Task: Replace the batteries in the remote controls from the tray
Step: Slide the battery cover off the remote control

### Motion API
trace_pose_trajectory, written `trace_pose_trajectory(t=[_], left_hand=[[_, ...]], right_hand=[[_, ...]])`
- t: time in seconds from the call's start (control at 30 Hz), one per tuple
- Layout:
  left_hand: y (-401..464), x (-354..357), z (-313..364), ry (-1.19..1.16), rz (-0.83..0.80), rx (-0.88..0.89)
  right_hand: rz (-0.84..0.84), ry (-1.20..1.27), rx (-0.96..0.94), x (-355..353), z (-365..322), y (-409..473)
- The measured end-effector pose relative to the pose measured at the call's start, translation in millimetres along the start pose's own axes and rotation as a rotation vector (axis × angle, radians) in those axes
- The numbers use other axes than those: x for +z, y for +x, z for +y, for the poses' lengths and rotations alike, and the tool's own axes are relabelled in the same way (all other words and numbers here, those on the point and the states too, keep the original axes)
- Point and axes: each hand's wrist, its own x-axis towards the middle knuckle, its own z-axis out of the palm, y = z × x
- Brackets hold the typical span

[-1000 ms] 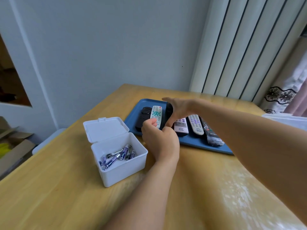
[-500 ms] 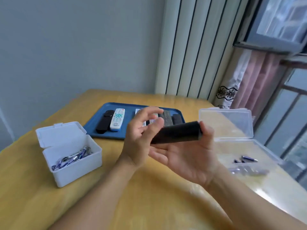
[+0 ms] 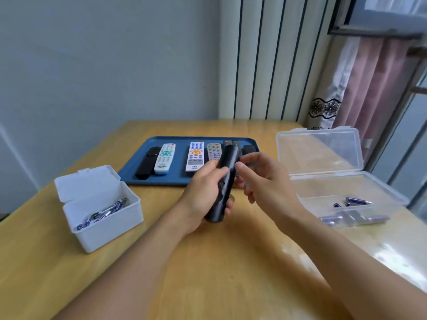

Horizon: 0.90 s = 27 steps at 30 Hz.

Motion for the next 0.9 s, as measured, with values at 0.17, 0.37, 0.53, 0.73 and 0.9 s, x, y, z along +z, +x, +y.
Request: trace_pose_trajectory(t=[0.17, 0.37, 0.53, 0.73, 0.9], left_hand=[[-1.1, -6.5, 5.4, -0.197, -0.361, -0.032], [2.6, -3.3, -5.1, -0.008, -0.221, -0.024], [4.6, -4.9, -7.8, 0.107, -0.191, 0.029], [10.4, -1.4, -14.7, 0.178, -0.154, 0.042], [15.6, -8.8, -18.0, 0.174, 0.034, 0.003]], right_hand=[[-0.028, 0.206, 0.045, -4.5, 0.0, 4.2], [0.037, 0.263, 0.059, -3.9, 0.2, 3.6], [0.025, 0.232, 0.017, -2.4, -2.4, 1.1], [0.19, 0.13, -0.075, -5.8, 1.1, 5.5], [0.244, 0.192, -0.19, -2.0, -6.5, 5.2]])
